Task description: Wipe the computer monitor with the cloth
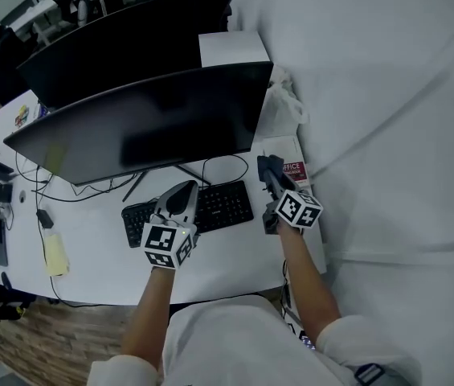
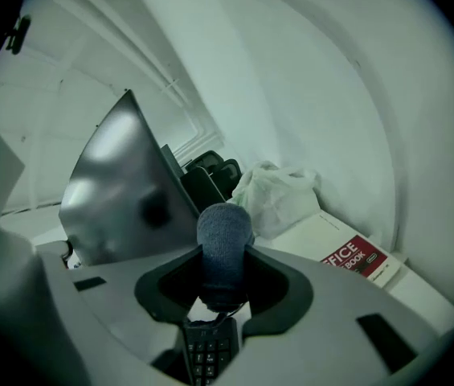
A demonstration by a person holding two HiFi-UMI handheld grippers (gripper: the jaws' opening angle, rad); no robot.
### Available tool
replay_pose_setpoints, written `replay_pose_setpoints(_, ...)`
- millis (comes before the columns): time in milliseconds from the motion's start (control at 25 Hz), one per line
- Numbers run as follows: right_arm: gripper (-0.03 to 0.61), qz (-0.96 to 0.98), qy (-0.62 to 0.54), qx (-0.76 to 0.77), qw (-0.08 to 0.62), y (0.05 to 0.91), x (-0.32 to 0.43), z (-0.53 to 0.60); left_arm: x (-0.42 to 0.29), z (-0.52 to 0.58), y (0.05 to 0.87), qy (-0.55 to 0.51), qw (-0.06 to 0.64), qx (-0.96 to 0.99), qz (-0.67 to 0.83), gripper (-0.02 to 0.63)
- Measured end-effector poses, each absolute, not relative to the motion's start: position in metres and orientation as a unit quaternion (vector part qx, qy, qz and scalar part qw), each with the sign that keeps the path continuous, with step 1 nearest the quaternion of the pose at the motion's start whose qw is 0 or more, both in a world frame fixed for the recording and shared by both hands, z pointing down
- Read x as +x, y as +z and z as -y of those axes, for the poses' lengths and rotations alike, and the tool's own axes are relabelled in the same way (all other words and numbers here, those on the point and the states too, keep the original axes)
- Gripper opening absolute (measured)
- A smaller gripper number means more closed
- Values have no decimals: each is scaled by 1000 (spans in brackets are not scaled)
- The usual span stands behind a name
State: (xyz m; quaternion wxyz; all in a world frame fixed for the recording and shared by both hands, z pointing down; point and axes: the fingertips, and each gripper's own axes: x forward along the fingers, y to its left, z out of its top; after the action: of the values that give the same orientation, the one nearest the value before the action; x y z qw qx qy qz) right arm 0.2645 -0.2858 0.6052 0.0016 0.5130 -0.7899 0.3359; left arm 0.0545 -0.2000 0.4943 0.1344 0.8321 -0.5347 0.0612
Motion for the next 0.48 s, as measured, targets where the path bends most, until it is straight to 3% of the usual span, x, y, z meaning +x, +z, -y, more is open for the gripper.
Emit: replay_pose_setpoints(480, 135, 724, 456, 515, -51, 660, 246, 319, 54, 218, 519, 75, 151, 827, 536, 5)
